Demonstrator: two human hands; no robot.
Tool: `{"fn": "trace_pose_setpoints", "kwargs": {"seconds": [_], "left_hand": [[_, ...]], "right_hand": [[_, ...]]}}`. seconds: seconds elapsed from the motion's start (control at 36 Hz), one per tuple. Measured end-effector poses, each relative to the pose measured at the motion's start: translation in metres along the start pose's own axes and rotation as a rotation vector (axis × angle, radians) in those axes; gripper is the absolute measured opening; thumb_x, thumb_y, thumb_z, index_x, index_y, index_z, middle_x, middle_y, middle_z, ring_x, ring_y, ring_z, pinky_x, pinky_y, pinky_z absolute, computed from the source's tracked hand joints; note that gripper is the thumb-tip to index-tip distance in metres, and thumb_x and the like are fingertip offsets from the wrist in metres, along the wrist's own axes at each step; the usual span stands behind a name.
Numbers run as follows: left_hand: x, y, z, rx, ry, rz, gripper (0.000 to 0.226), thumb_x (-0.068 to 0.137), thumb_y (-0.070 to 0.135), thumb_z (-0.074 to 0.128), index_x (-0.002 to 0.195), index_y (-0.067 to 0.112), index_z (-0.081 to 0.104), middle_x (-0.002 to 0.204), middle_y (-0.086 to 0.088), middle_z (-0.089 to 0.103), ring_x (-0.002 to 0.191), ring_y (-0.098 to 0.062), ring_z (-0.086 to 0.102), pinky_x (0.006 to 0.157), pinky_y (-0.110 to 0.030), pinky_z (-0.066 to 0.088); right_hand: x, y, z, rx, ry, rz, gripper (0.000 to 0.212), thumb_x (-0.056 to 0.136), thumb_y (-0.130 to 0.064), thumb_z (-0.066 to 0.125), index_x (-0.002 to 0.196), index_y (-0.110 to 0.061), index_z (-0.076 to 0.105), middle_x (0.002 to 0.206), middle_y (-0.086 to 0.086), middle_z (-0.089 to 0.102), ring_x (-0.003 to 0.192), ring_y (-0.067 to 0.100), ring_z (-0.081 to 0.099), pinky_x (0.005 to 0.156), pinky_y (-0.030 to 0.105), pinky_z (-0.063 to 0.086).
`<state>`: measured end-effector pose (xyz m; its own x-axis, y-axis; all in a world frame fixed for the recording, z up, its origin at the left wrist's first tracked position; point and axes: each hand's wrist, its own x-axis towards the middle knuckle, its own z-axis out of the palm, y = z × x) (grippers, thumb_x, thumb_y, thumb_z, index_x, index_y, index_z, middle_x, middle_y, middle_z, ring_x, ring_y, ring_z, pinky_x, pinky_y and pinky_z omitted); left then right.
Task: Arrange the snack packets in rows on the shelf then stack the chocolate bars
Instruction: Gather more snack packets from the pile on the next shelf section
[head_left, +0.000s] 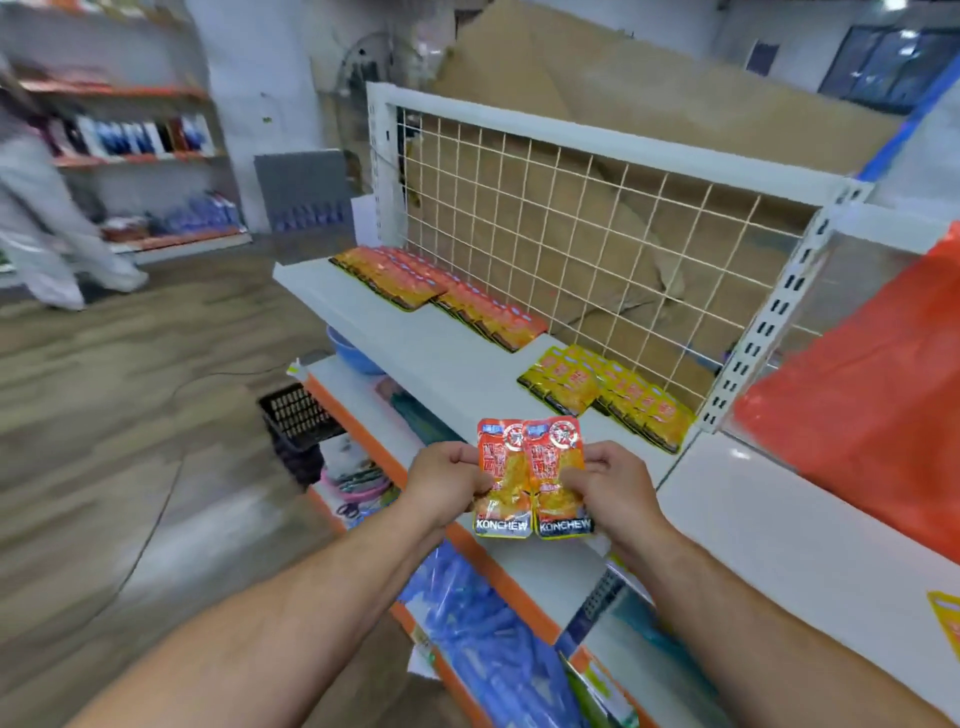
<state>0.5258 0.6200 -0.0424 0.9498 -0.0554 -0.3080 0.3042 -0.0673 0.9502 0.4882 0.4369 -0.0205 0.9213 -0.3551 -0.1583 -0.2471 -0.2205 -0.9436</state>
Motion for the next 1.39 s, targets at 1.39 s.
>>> {"fn": "trace_pose_setpoints", "kwargs": {"seconds": [1.39], "left_hand": [[0.426,0.127,-0.133,0.346,-0.077,0.119,0.016,0.078,0.006,0.077,0.082,0.017,0.067,0.078,0.004,0.066,0.073,-0.012,0.059,0.064,-0.021,0.044]], "right_hand": [[0.358,-0.096,0.220,-0.142,0.074,0.017,0.035,0.077,-0.007,0.081,0.065,-0.018,0.050,0.061,0.000,0.046,0.063,0.022,0.052,0.058,0.029,0.036]]}}
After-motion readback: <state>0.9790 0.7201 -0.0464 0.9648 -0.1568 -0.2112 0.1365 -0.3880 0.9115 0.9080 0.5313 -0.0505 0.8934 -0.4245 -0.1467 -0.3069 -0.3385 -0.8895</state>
